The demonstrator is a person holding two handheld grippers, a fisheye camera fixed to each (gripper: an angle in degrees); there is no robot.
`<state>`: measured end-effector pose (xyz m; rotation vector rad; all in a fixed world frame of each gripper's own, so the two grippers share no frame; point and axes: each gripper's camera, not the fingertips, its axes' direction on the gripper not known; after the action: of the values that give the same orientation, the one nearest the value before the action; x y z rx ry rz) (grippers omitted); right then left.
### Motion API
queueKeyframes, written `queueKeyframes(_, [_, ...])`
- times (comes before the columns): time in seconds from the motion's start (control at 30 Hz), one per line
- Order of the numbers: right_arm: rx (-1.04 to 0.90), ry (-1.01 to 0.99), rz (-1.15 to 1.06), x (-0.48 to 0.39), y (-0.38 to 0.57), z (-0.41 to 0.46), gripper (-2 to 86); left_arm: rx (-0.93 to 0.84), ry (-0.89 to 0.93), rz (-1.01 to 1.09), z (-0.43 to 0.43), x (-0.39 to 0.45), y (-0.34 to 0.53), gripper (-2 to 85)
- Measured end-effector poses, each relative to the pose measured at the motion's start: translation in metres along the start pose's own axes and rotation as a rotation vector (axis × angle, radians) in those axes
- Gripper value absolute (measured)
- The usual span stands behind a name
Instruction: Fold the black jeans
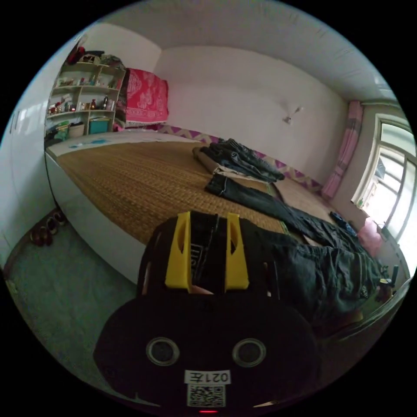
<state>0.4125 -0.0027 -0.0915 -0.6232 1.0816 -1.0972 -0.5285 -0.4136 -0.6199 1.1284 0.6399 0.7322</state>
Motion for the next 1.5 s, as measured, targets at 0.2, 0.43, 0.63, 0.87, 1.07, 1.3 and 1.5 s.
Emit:
queueKeyframes(0.2, [0.003,-0.004,0.012,0.006,0.007,0.0,-0.1,-0.113,-0.004,0.079,0.014,-0.005,-0.012,8.6])
queueKeyframes(0.43, [-0.007,-0.015,0.016,0.014,0.013,0.001,-0.1,-0.105,0.093,0.122,0.005,0.006,-0.056,1.0])
queueKeyframes(0.63, [-0.051,-0.01,0.008,0.019,0.011,0.006,0.0,-0.209,0.13,0.22,0.026,0.047,-0.162,1.2])
queueKeyframes(0.87, [-0.04,-0.013,0.019,0.029,0.015,0.012,0.2,-0.542,0.008,0.25,0.156,0.044,-0.163,3.8])
queueKeyframes(1.07, [-0.022,-0.04,0.032,0.031,0.017,-0.009,1.7,-0.518,0.085,0.151,0.162,0.026,-0.167,5.2])
queueKeyframes(1.3, [0.217,0.156,0.11,0.078,-0.015,-0.07,6.3,-0.244,0.258,-0.013,0.135,0.009,-0.182,0.7])
queueKeyframes(1.5, [0.132,0.171,0.298,0.197,-0.075,-0.029,9.6,-0.408,0.151,0.178,0.174,0.062,-0.188,3.3])
